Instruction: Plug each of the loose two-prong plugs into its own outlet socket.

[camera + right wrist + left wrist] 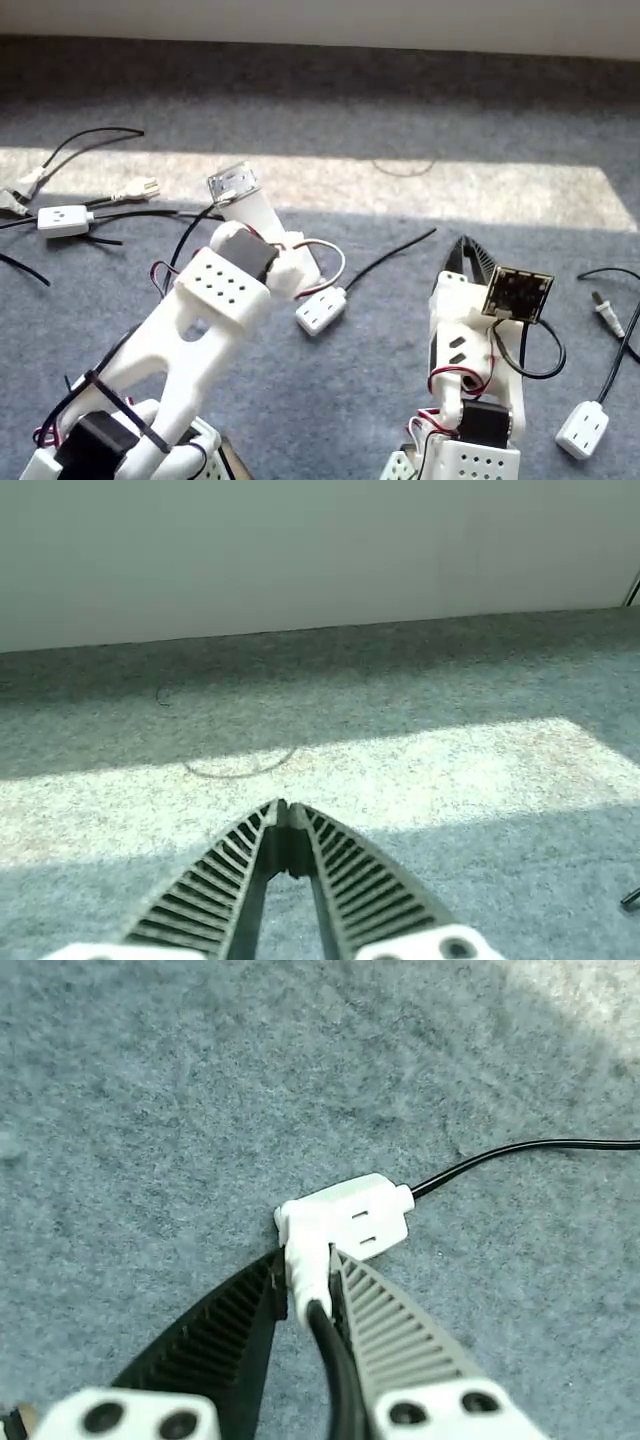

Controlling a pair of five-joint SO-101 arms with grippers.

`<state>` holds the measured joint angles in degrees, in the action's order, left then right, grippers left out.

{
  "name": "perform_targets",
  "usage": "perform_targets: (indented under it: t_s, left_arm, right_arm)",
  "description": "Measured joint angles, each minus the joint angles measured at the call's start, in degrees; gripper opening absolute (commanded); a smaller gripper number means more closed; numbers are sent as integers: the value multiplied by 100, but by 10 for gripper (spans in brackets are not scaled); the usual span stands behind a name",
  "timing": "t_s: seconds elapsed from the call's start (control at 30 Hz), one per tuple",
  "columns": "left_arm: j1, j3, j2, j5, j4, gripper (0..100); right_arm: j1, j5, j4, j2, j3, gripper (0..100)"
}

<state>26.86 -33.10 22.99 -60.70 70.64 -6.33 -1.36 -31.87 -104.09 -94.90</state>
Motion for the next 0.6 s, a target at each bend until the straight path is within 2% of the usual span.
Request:
perform_targets:
  t_s: [0.2,0.43,0.6]
  left_arm:
    - [0,0,0,-35,255,6]
    - [580,-9,0,-62,325,6]
    - [589,-97,0,-70,246,6]
  right_arm:
    - [0,0,0,0,0,7]
    - [0,0,0,0,0,7]
    - [0,0,0,0,0,7]
